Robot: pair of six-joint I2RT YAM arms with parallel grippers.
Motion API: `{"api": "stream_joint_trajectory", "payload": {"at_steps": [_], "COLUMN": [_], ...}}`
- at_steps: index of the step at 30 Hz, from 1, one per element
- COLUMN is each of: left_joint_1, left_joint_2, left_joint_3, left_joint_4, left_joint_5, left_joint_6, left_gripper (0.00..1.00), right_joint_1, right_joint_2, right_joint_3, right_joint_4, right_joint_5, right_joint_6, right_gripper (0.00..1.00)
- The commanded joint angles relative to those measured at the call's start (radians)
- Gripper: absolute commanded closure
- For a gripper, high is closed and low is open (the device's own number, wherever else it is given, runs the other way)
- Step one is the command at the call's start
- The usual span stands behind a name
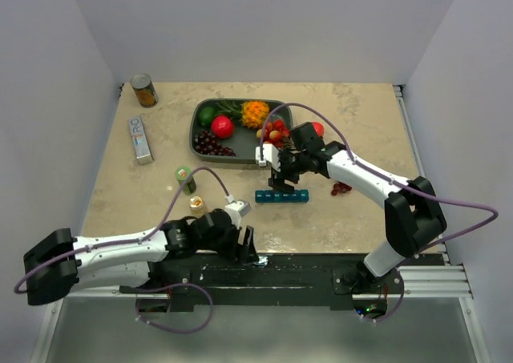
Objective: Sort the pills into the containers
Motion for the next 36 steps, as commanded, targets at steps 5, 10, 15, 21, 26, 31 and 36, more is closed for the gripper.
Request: {"api": "stream_joint_trajectory", "payload": {"at_steps": [5,10,15,21,26,31,36], "left_joint_1": [-0.316,-0.344,-0.344,-0.344,-0.344,-0.344,-0.344], "left_joint_2": [0.41,0.54,0.549,0.594,0.654,0.69,0.766], "left_joint_3": [0.332,0.48,0.495,0.518,0.562,0.601,0.665], "left_joint_4": [-0.35,-0.438,-0.48,-0.475,-0.461,-0.505,-0.607], "left_joint_5": [-0.359,-0.429,-0.471,-0.475,-0.472,-0.491,-0.52], "left_joint_6": [-0.307,-0.33,-0.363,-0.357,-0.335,-0.369,-0.421], "left_gripper": [0.15,0.16,0.2,0.22,0.23,0.28,0.33], "right_joint_1": [-0.044,-0.052,-0.059,-0.065,-0.068,-0.068,-0.07], "right_joint_2": [-0.037,-0.047,-0.059,-0.054,-0.054,-0.051,-0.05], "right_joint_3": [-0.006,-0.015,-0.02,-0.021,-0.023,-0.023,-0.023], "right_joint_4": [0.015,0.019,0.022,0.022,0.021,0.021,0.018], "right_joint_5": [-0.049,-0.063,-0.077,-0.087,-0.095,-0.103,-0.11], "right_joint_6": [0.02,0.021,0.023,0.023,0.023,0.023,0.023], "right_gripper": [0.23,0.23,0.23,0.23,0.23,0.23,0.23]}}
